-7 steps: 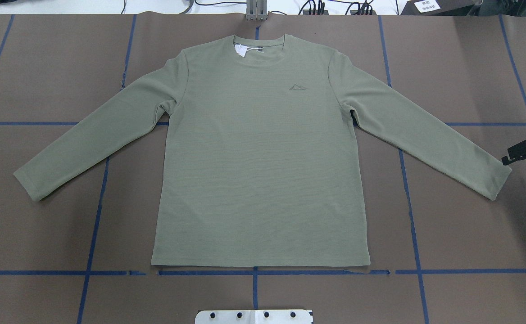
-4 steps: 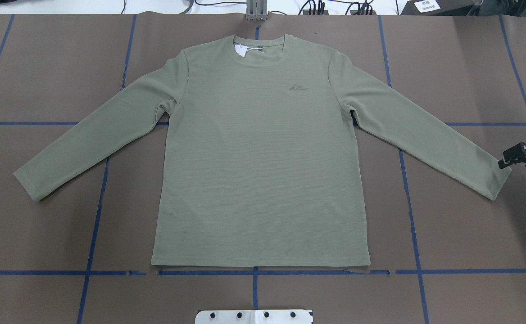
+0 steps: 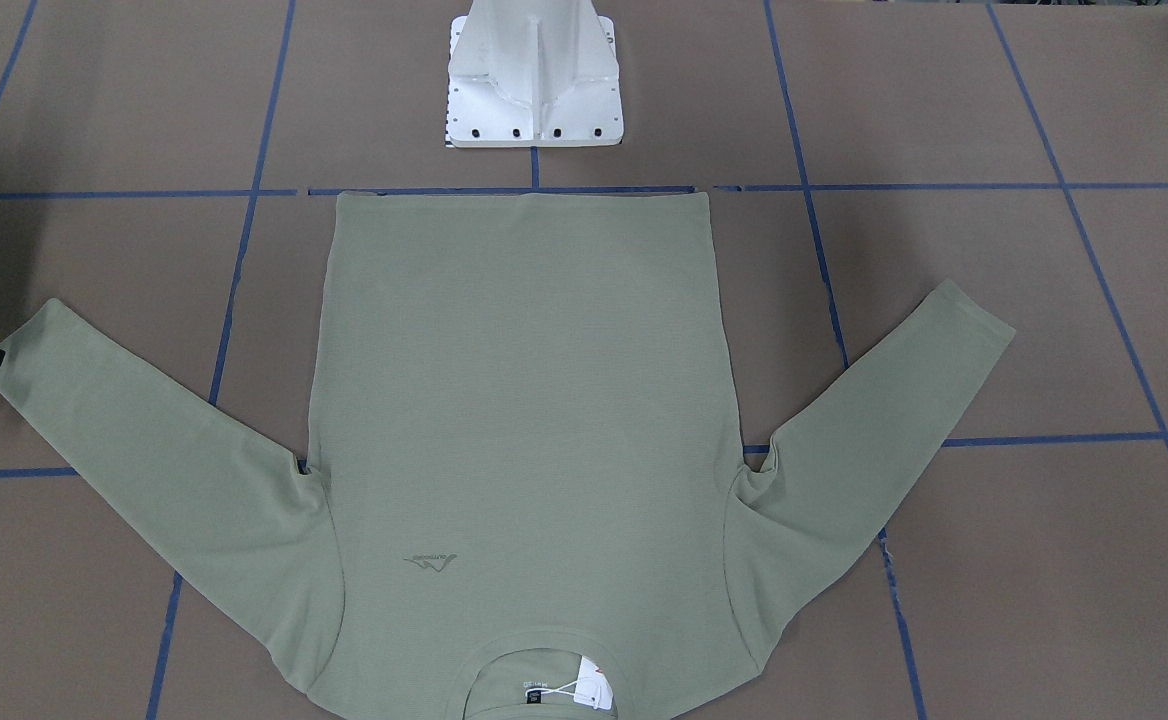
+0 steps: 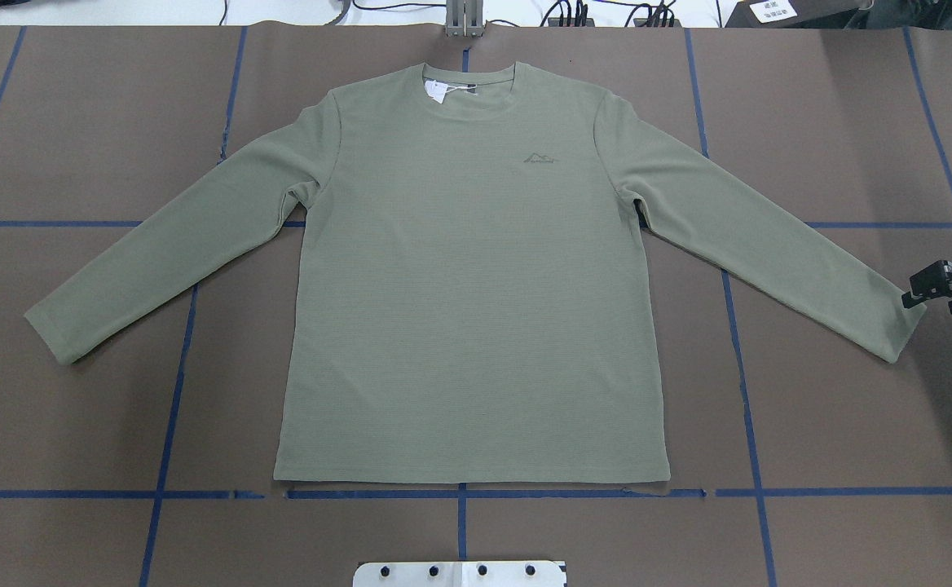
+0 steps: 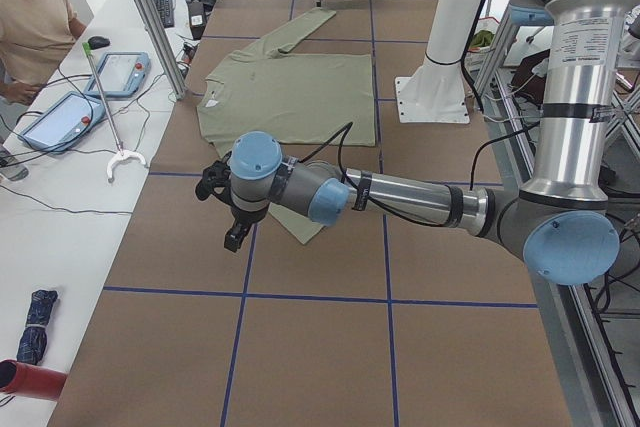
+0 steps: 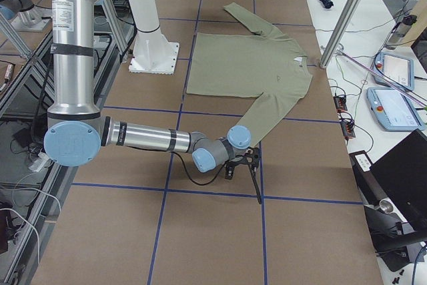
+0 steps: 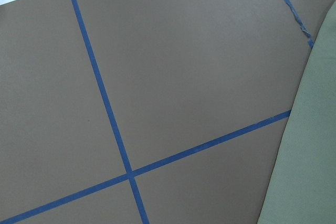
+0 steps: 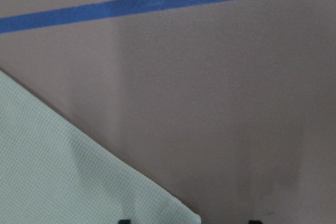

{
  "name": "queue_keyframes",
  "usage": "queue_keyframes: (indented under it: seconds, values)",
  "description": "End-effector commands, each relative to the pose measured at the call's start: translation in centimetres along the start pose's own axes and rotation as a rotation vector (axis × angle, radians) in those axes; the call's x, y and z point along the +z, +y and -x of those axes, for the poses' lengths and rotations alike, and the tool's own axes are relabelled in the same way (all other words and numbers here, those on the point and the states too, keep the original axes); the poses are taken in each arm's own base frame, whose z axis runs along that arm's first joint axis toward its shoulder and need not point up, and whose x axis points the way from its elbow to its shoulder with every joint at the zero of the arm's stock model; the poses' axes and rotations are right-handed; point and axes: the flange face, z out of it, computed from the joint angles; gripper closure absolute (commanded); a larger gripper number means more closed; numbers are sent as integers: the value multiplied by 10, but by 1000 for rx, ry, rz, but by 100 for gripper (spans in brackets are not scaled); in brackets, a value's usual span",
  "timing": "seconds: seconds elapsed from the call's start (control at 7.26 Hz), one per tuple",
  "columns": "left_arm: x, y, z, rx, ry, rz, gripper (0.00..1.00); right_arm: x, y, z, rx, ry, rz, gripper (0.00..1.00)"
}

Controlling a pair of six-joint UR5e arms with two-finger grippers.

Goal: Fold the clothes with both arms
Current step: 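Move the right gripper down to the cuff of the sleeve nearest it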

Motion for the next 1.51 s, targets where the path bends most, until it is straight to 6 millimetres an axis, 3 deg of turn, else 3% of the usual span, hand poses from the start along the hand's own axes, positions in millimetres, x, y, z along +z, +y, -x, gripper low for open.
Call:
queue_keyframes:
  seconds: [0.0,0.41,0.55,0.69,0.83,0.96,1.1,1.38]
  values:
    - [2,1,2,0,0,4,0,1,-5,9,-11,-4,-1,21]
    - [3,2,3,-3,2,5,0,4,-10,10,-10,-3,2,23]
    - [3,2,3,-3,2,5,0,3,-10,12,-12,-4,0,32]
    - [3,2,3,-3,3,5,0,3,-12,13,-11,-4,0,58]
    - [4,2,3,-4,5,6,0,6,-11,10,-9,-1,5,72]
    - [3,2,3,-3,8,5,0,8,-10,6,-2,2,9,79]
    - [4,2,3,-4,8,6,0,9,-10,5,4,3,11,99]
    - [3,2,3,-3,8,5,0,4,-10,14,9,-23,15,100]
